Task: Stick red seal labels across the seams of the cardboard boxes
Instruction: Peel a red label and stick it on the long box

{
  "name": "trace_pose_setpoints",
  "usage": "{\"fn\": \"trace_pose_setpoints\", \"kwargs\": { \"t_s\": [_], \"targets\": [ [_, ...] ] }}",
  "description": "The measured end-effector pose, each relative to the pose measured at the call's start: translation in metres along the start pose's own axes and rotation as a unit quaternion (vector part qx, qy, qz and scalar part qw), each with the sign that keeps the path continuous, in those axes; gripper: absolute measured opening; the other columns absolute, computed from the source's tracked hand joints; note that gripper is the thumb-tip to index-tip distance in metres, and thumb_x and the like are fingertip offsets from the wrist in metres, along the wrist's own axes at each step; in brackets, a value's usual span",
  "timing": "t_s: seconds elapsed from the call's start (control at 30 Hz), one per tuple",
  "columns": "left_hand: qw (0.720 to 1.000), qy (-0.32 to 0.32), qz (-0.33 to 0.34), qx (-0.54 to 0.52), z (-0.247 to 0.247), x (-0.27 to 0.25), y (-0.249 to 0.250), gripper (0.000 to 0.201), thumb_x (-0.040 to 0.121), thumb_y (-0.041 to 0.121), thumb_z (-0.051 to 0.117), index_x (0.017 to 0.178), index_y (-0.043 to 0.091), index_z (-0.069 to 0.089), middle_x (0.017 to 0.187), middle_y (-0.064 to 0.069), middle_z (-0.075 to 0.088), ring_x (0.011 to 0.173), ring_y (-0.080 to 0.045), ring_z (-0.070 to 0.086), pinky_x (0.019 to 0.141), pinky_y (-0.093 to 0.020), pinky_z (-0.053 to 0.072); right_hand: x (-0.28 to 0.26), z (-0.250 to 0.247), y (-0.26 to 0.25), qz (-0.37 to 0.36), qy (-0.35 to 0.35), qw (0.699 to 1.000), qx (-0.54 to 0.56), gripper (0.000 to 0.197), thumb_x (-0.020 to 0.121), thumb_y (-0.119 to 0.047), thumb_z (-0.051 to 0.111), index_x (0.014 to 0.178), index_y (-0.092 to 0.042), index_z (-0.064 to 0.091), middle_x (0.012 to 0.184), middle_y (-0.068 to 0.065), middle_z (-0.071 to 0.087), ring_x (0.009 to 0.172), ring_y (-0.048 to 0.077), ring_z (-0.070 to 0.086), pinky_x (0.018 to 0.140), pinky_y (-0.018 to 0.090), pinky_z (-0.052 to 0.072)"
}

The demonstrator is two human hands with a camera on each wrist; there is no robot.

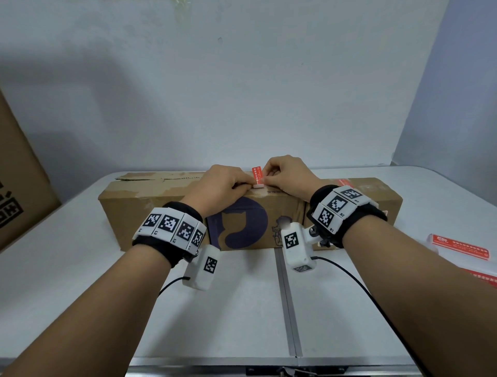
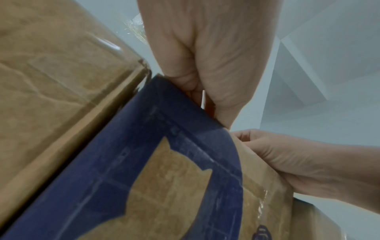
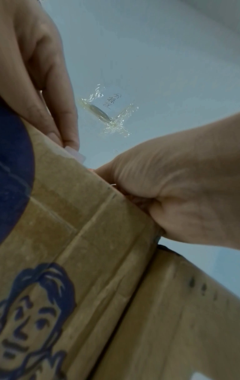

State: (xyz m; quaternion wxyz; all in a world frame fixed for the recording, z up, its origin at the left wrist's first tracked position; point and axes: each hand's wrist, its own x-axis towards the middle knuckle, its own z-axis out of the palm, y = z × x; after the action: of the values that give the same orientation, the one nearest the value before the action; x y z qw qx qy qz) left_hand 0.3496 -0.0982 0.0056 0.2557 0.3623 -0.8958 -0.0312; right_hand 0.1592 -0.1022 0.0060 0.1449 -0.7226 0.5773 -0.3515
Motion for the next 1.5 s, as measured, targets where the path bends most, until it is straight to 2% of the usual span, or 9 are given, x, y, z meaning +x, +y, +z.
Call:
{"fn": "trace_pose_setpoints", "kwargs": {
  "t_s": [0.1,0.23,0.4,0.5,0.7,0.87,1.0,1.33,1.5],
  "targets": [
    [1.000,-0.008,-0.011,-0.004,0.000,-0.001,-0.003,0.032,0.088,0.010,0.055,0.110,0.028,0.070,0.104,0.003,0.074,0.098,-0.016,0.065,0.089,-0.039,0.052,0.000,0.000,-0.001,0.006,-0.007,1.000,-0.012,0.016,0.081,-0.016,0.073,0.092,-0.006,0.070,0.084,-0.001,0.063,0.078,0.012,0.057,0.071,0.019,0.047],
    [0.999,-0.009,-0.037,-0.024,0.002,-0.001,-0.004,0.034,0.085,0.012,0.052,0.106,0.032,0.071,0.104,0.008,0.073,0.100,-0.013,0.065,0.089,-0.039,0.053,-0.001,0.000,-0.003,0.016,-0.007,0.998,-0.058,0.017,0.084,-0.017,0.068,0.096,-0.005,0.070,0.077,-0.009,0.053,0.084,0.013,0.053,0.075,0.023,0.042],
    [0.998,0.000,-0.046,-0.036,0.004,-0.002,-0.008,0.033,0.085,0.015,0.052,0.104,0.035,0.071,0.103,0.010,0.073,0.098,-0.012,0.065,0.086,-0.040,0.054,0.001,0.000,-0.001,0.058,0.007,0.996,-0.066,0.044,0.081,-0.025,0.070,0.117,-0.007,0.052,0.114,0.004,0.046,0.098,0.016,0.045,0.079,0.022,0.033],
    [0.998,0.002,-0.048,-0.041,0.006,-0.002,-0.008,0.033,0.084,0.015,0.052,0.103,0.035,0.071,0.103,0.009,0.073,0.098,-0.013,0.065,0.087,-0.041,0.054,0.005,0.001,0.002,0.078,-0.003,0.995,-0.066,0.047,0.081,-0.029,0.071,0.119,-0.008,0.053,0.124,0.009,0.053,0.111,0.022,0.050,0.081,0.024,0.035],
    [0.999,-0.002,-0.043,-0.033,0.004,-0.001,-0.007,0.036,0.083,0.015,0.050,0.104,0.034,0.071,0.103,0.010,0.073,0.098,-0.013,0.065,0.086,-0.040,0.054,0.011,0.002,0.001,0.091,0.007,0.993,-0.068,0.043,0.083,-0.031,0.071,0.115,-0.006,0.058,0.121,0.010,0.060,0.114,0.023,0.054,0.081,0.023,0.036],
    [0.999,-0.023,-0.037,-0.019,-0.002,0.001,-0.002,0.034,0.087,0.010,0.052,0.109,0.027,0.070,0.106,0.005,0.072,0.099,-0.014,0.064,0.090,-0.036,0.051,0.015,0.005,0.002,0.098,0.032,0.992,-0.066,0.037,0.082,-0.033,0.070,0.106,-0.006,0.060,0.111,0.008,0.062,0.094,0.016,0.050,0.077,0.025,0.037],
    [0.999,-0.048,-0.022,-0.002,-0.006,0.006,0.000,0.031,0.089,0.009,0.051,0.111,0.021,0.070,0.110,0.001,0.070,0.101,-0.015,0.062,0.090,-0.023,0.045,0.014,0.007,-0.001,0.092,0.056,0.991,-0.078,0.022,0.087,-0.022,0.064,0.100,-0.005,0.064,0.110,0.010,0.066,0.105,0.024,0.059,0.083,0.030,0.046],
    [0.990,-0.114,-0.081,0.007,0.004,0.022,0.000,0.039,0.094,0.019,0.042,0.130,0.023,0.056,0.124,-0.001,0.049,0.115,-0.019,0.042,0.096,-0.021,0.028,0.010,0.009,0.001,0.071,0.077,0.992,-0.069,0.016,0.088,-0.017,0.061,0.092,-0.003,0.067,0.102,0.012,0.070,0.100,0.025,0.062,0.086,0.036,0.050],
    [0.984,-0.142,-0.106,0.023,0.005,0.028,0.001,0.043,0.095,0.023,0.035,0.137,0.027,0.047,0.125,-0.002,0.043,0.116,-0.020,0.039,0.100,-0.026,0.028,0.012,0.011,0.005,0.072,0.069,0.992,-0.070,0.015,0.089,-0.021,0.062,0.091,-0.007,0.065,0.103,0.011,0.068,0.100,0.025,0.061,0.084,0.034,0.050]
  ]
}}
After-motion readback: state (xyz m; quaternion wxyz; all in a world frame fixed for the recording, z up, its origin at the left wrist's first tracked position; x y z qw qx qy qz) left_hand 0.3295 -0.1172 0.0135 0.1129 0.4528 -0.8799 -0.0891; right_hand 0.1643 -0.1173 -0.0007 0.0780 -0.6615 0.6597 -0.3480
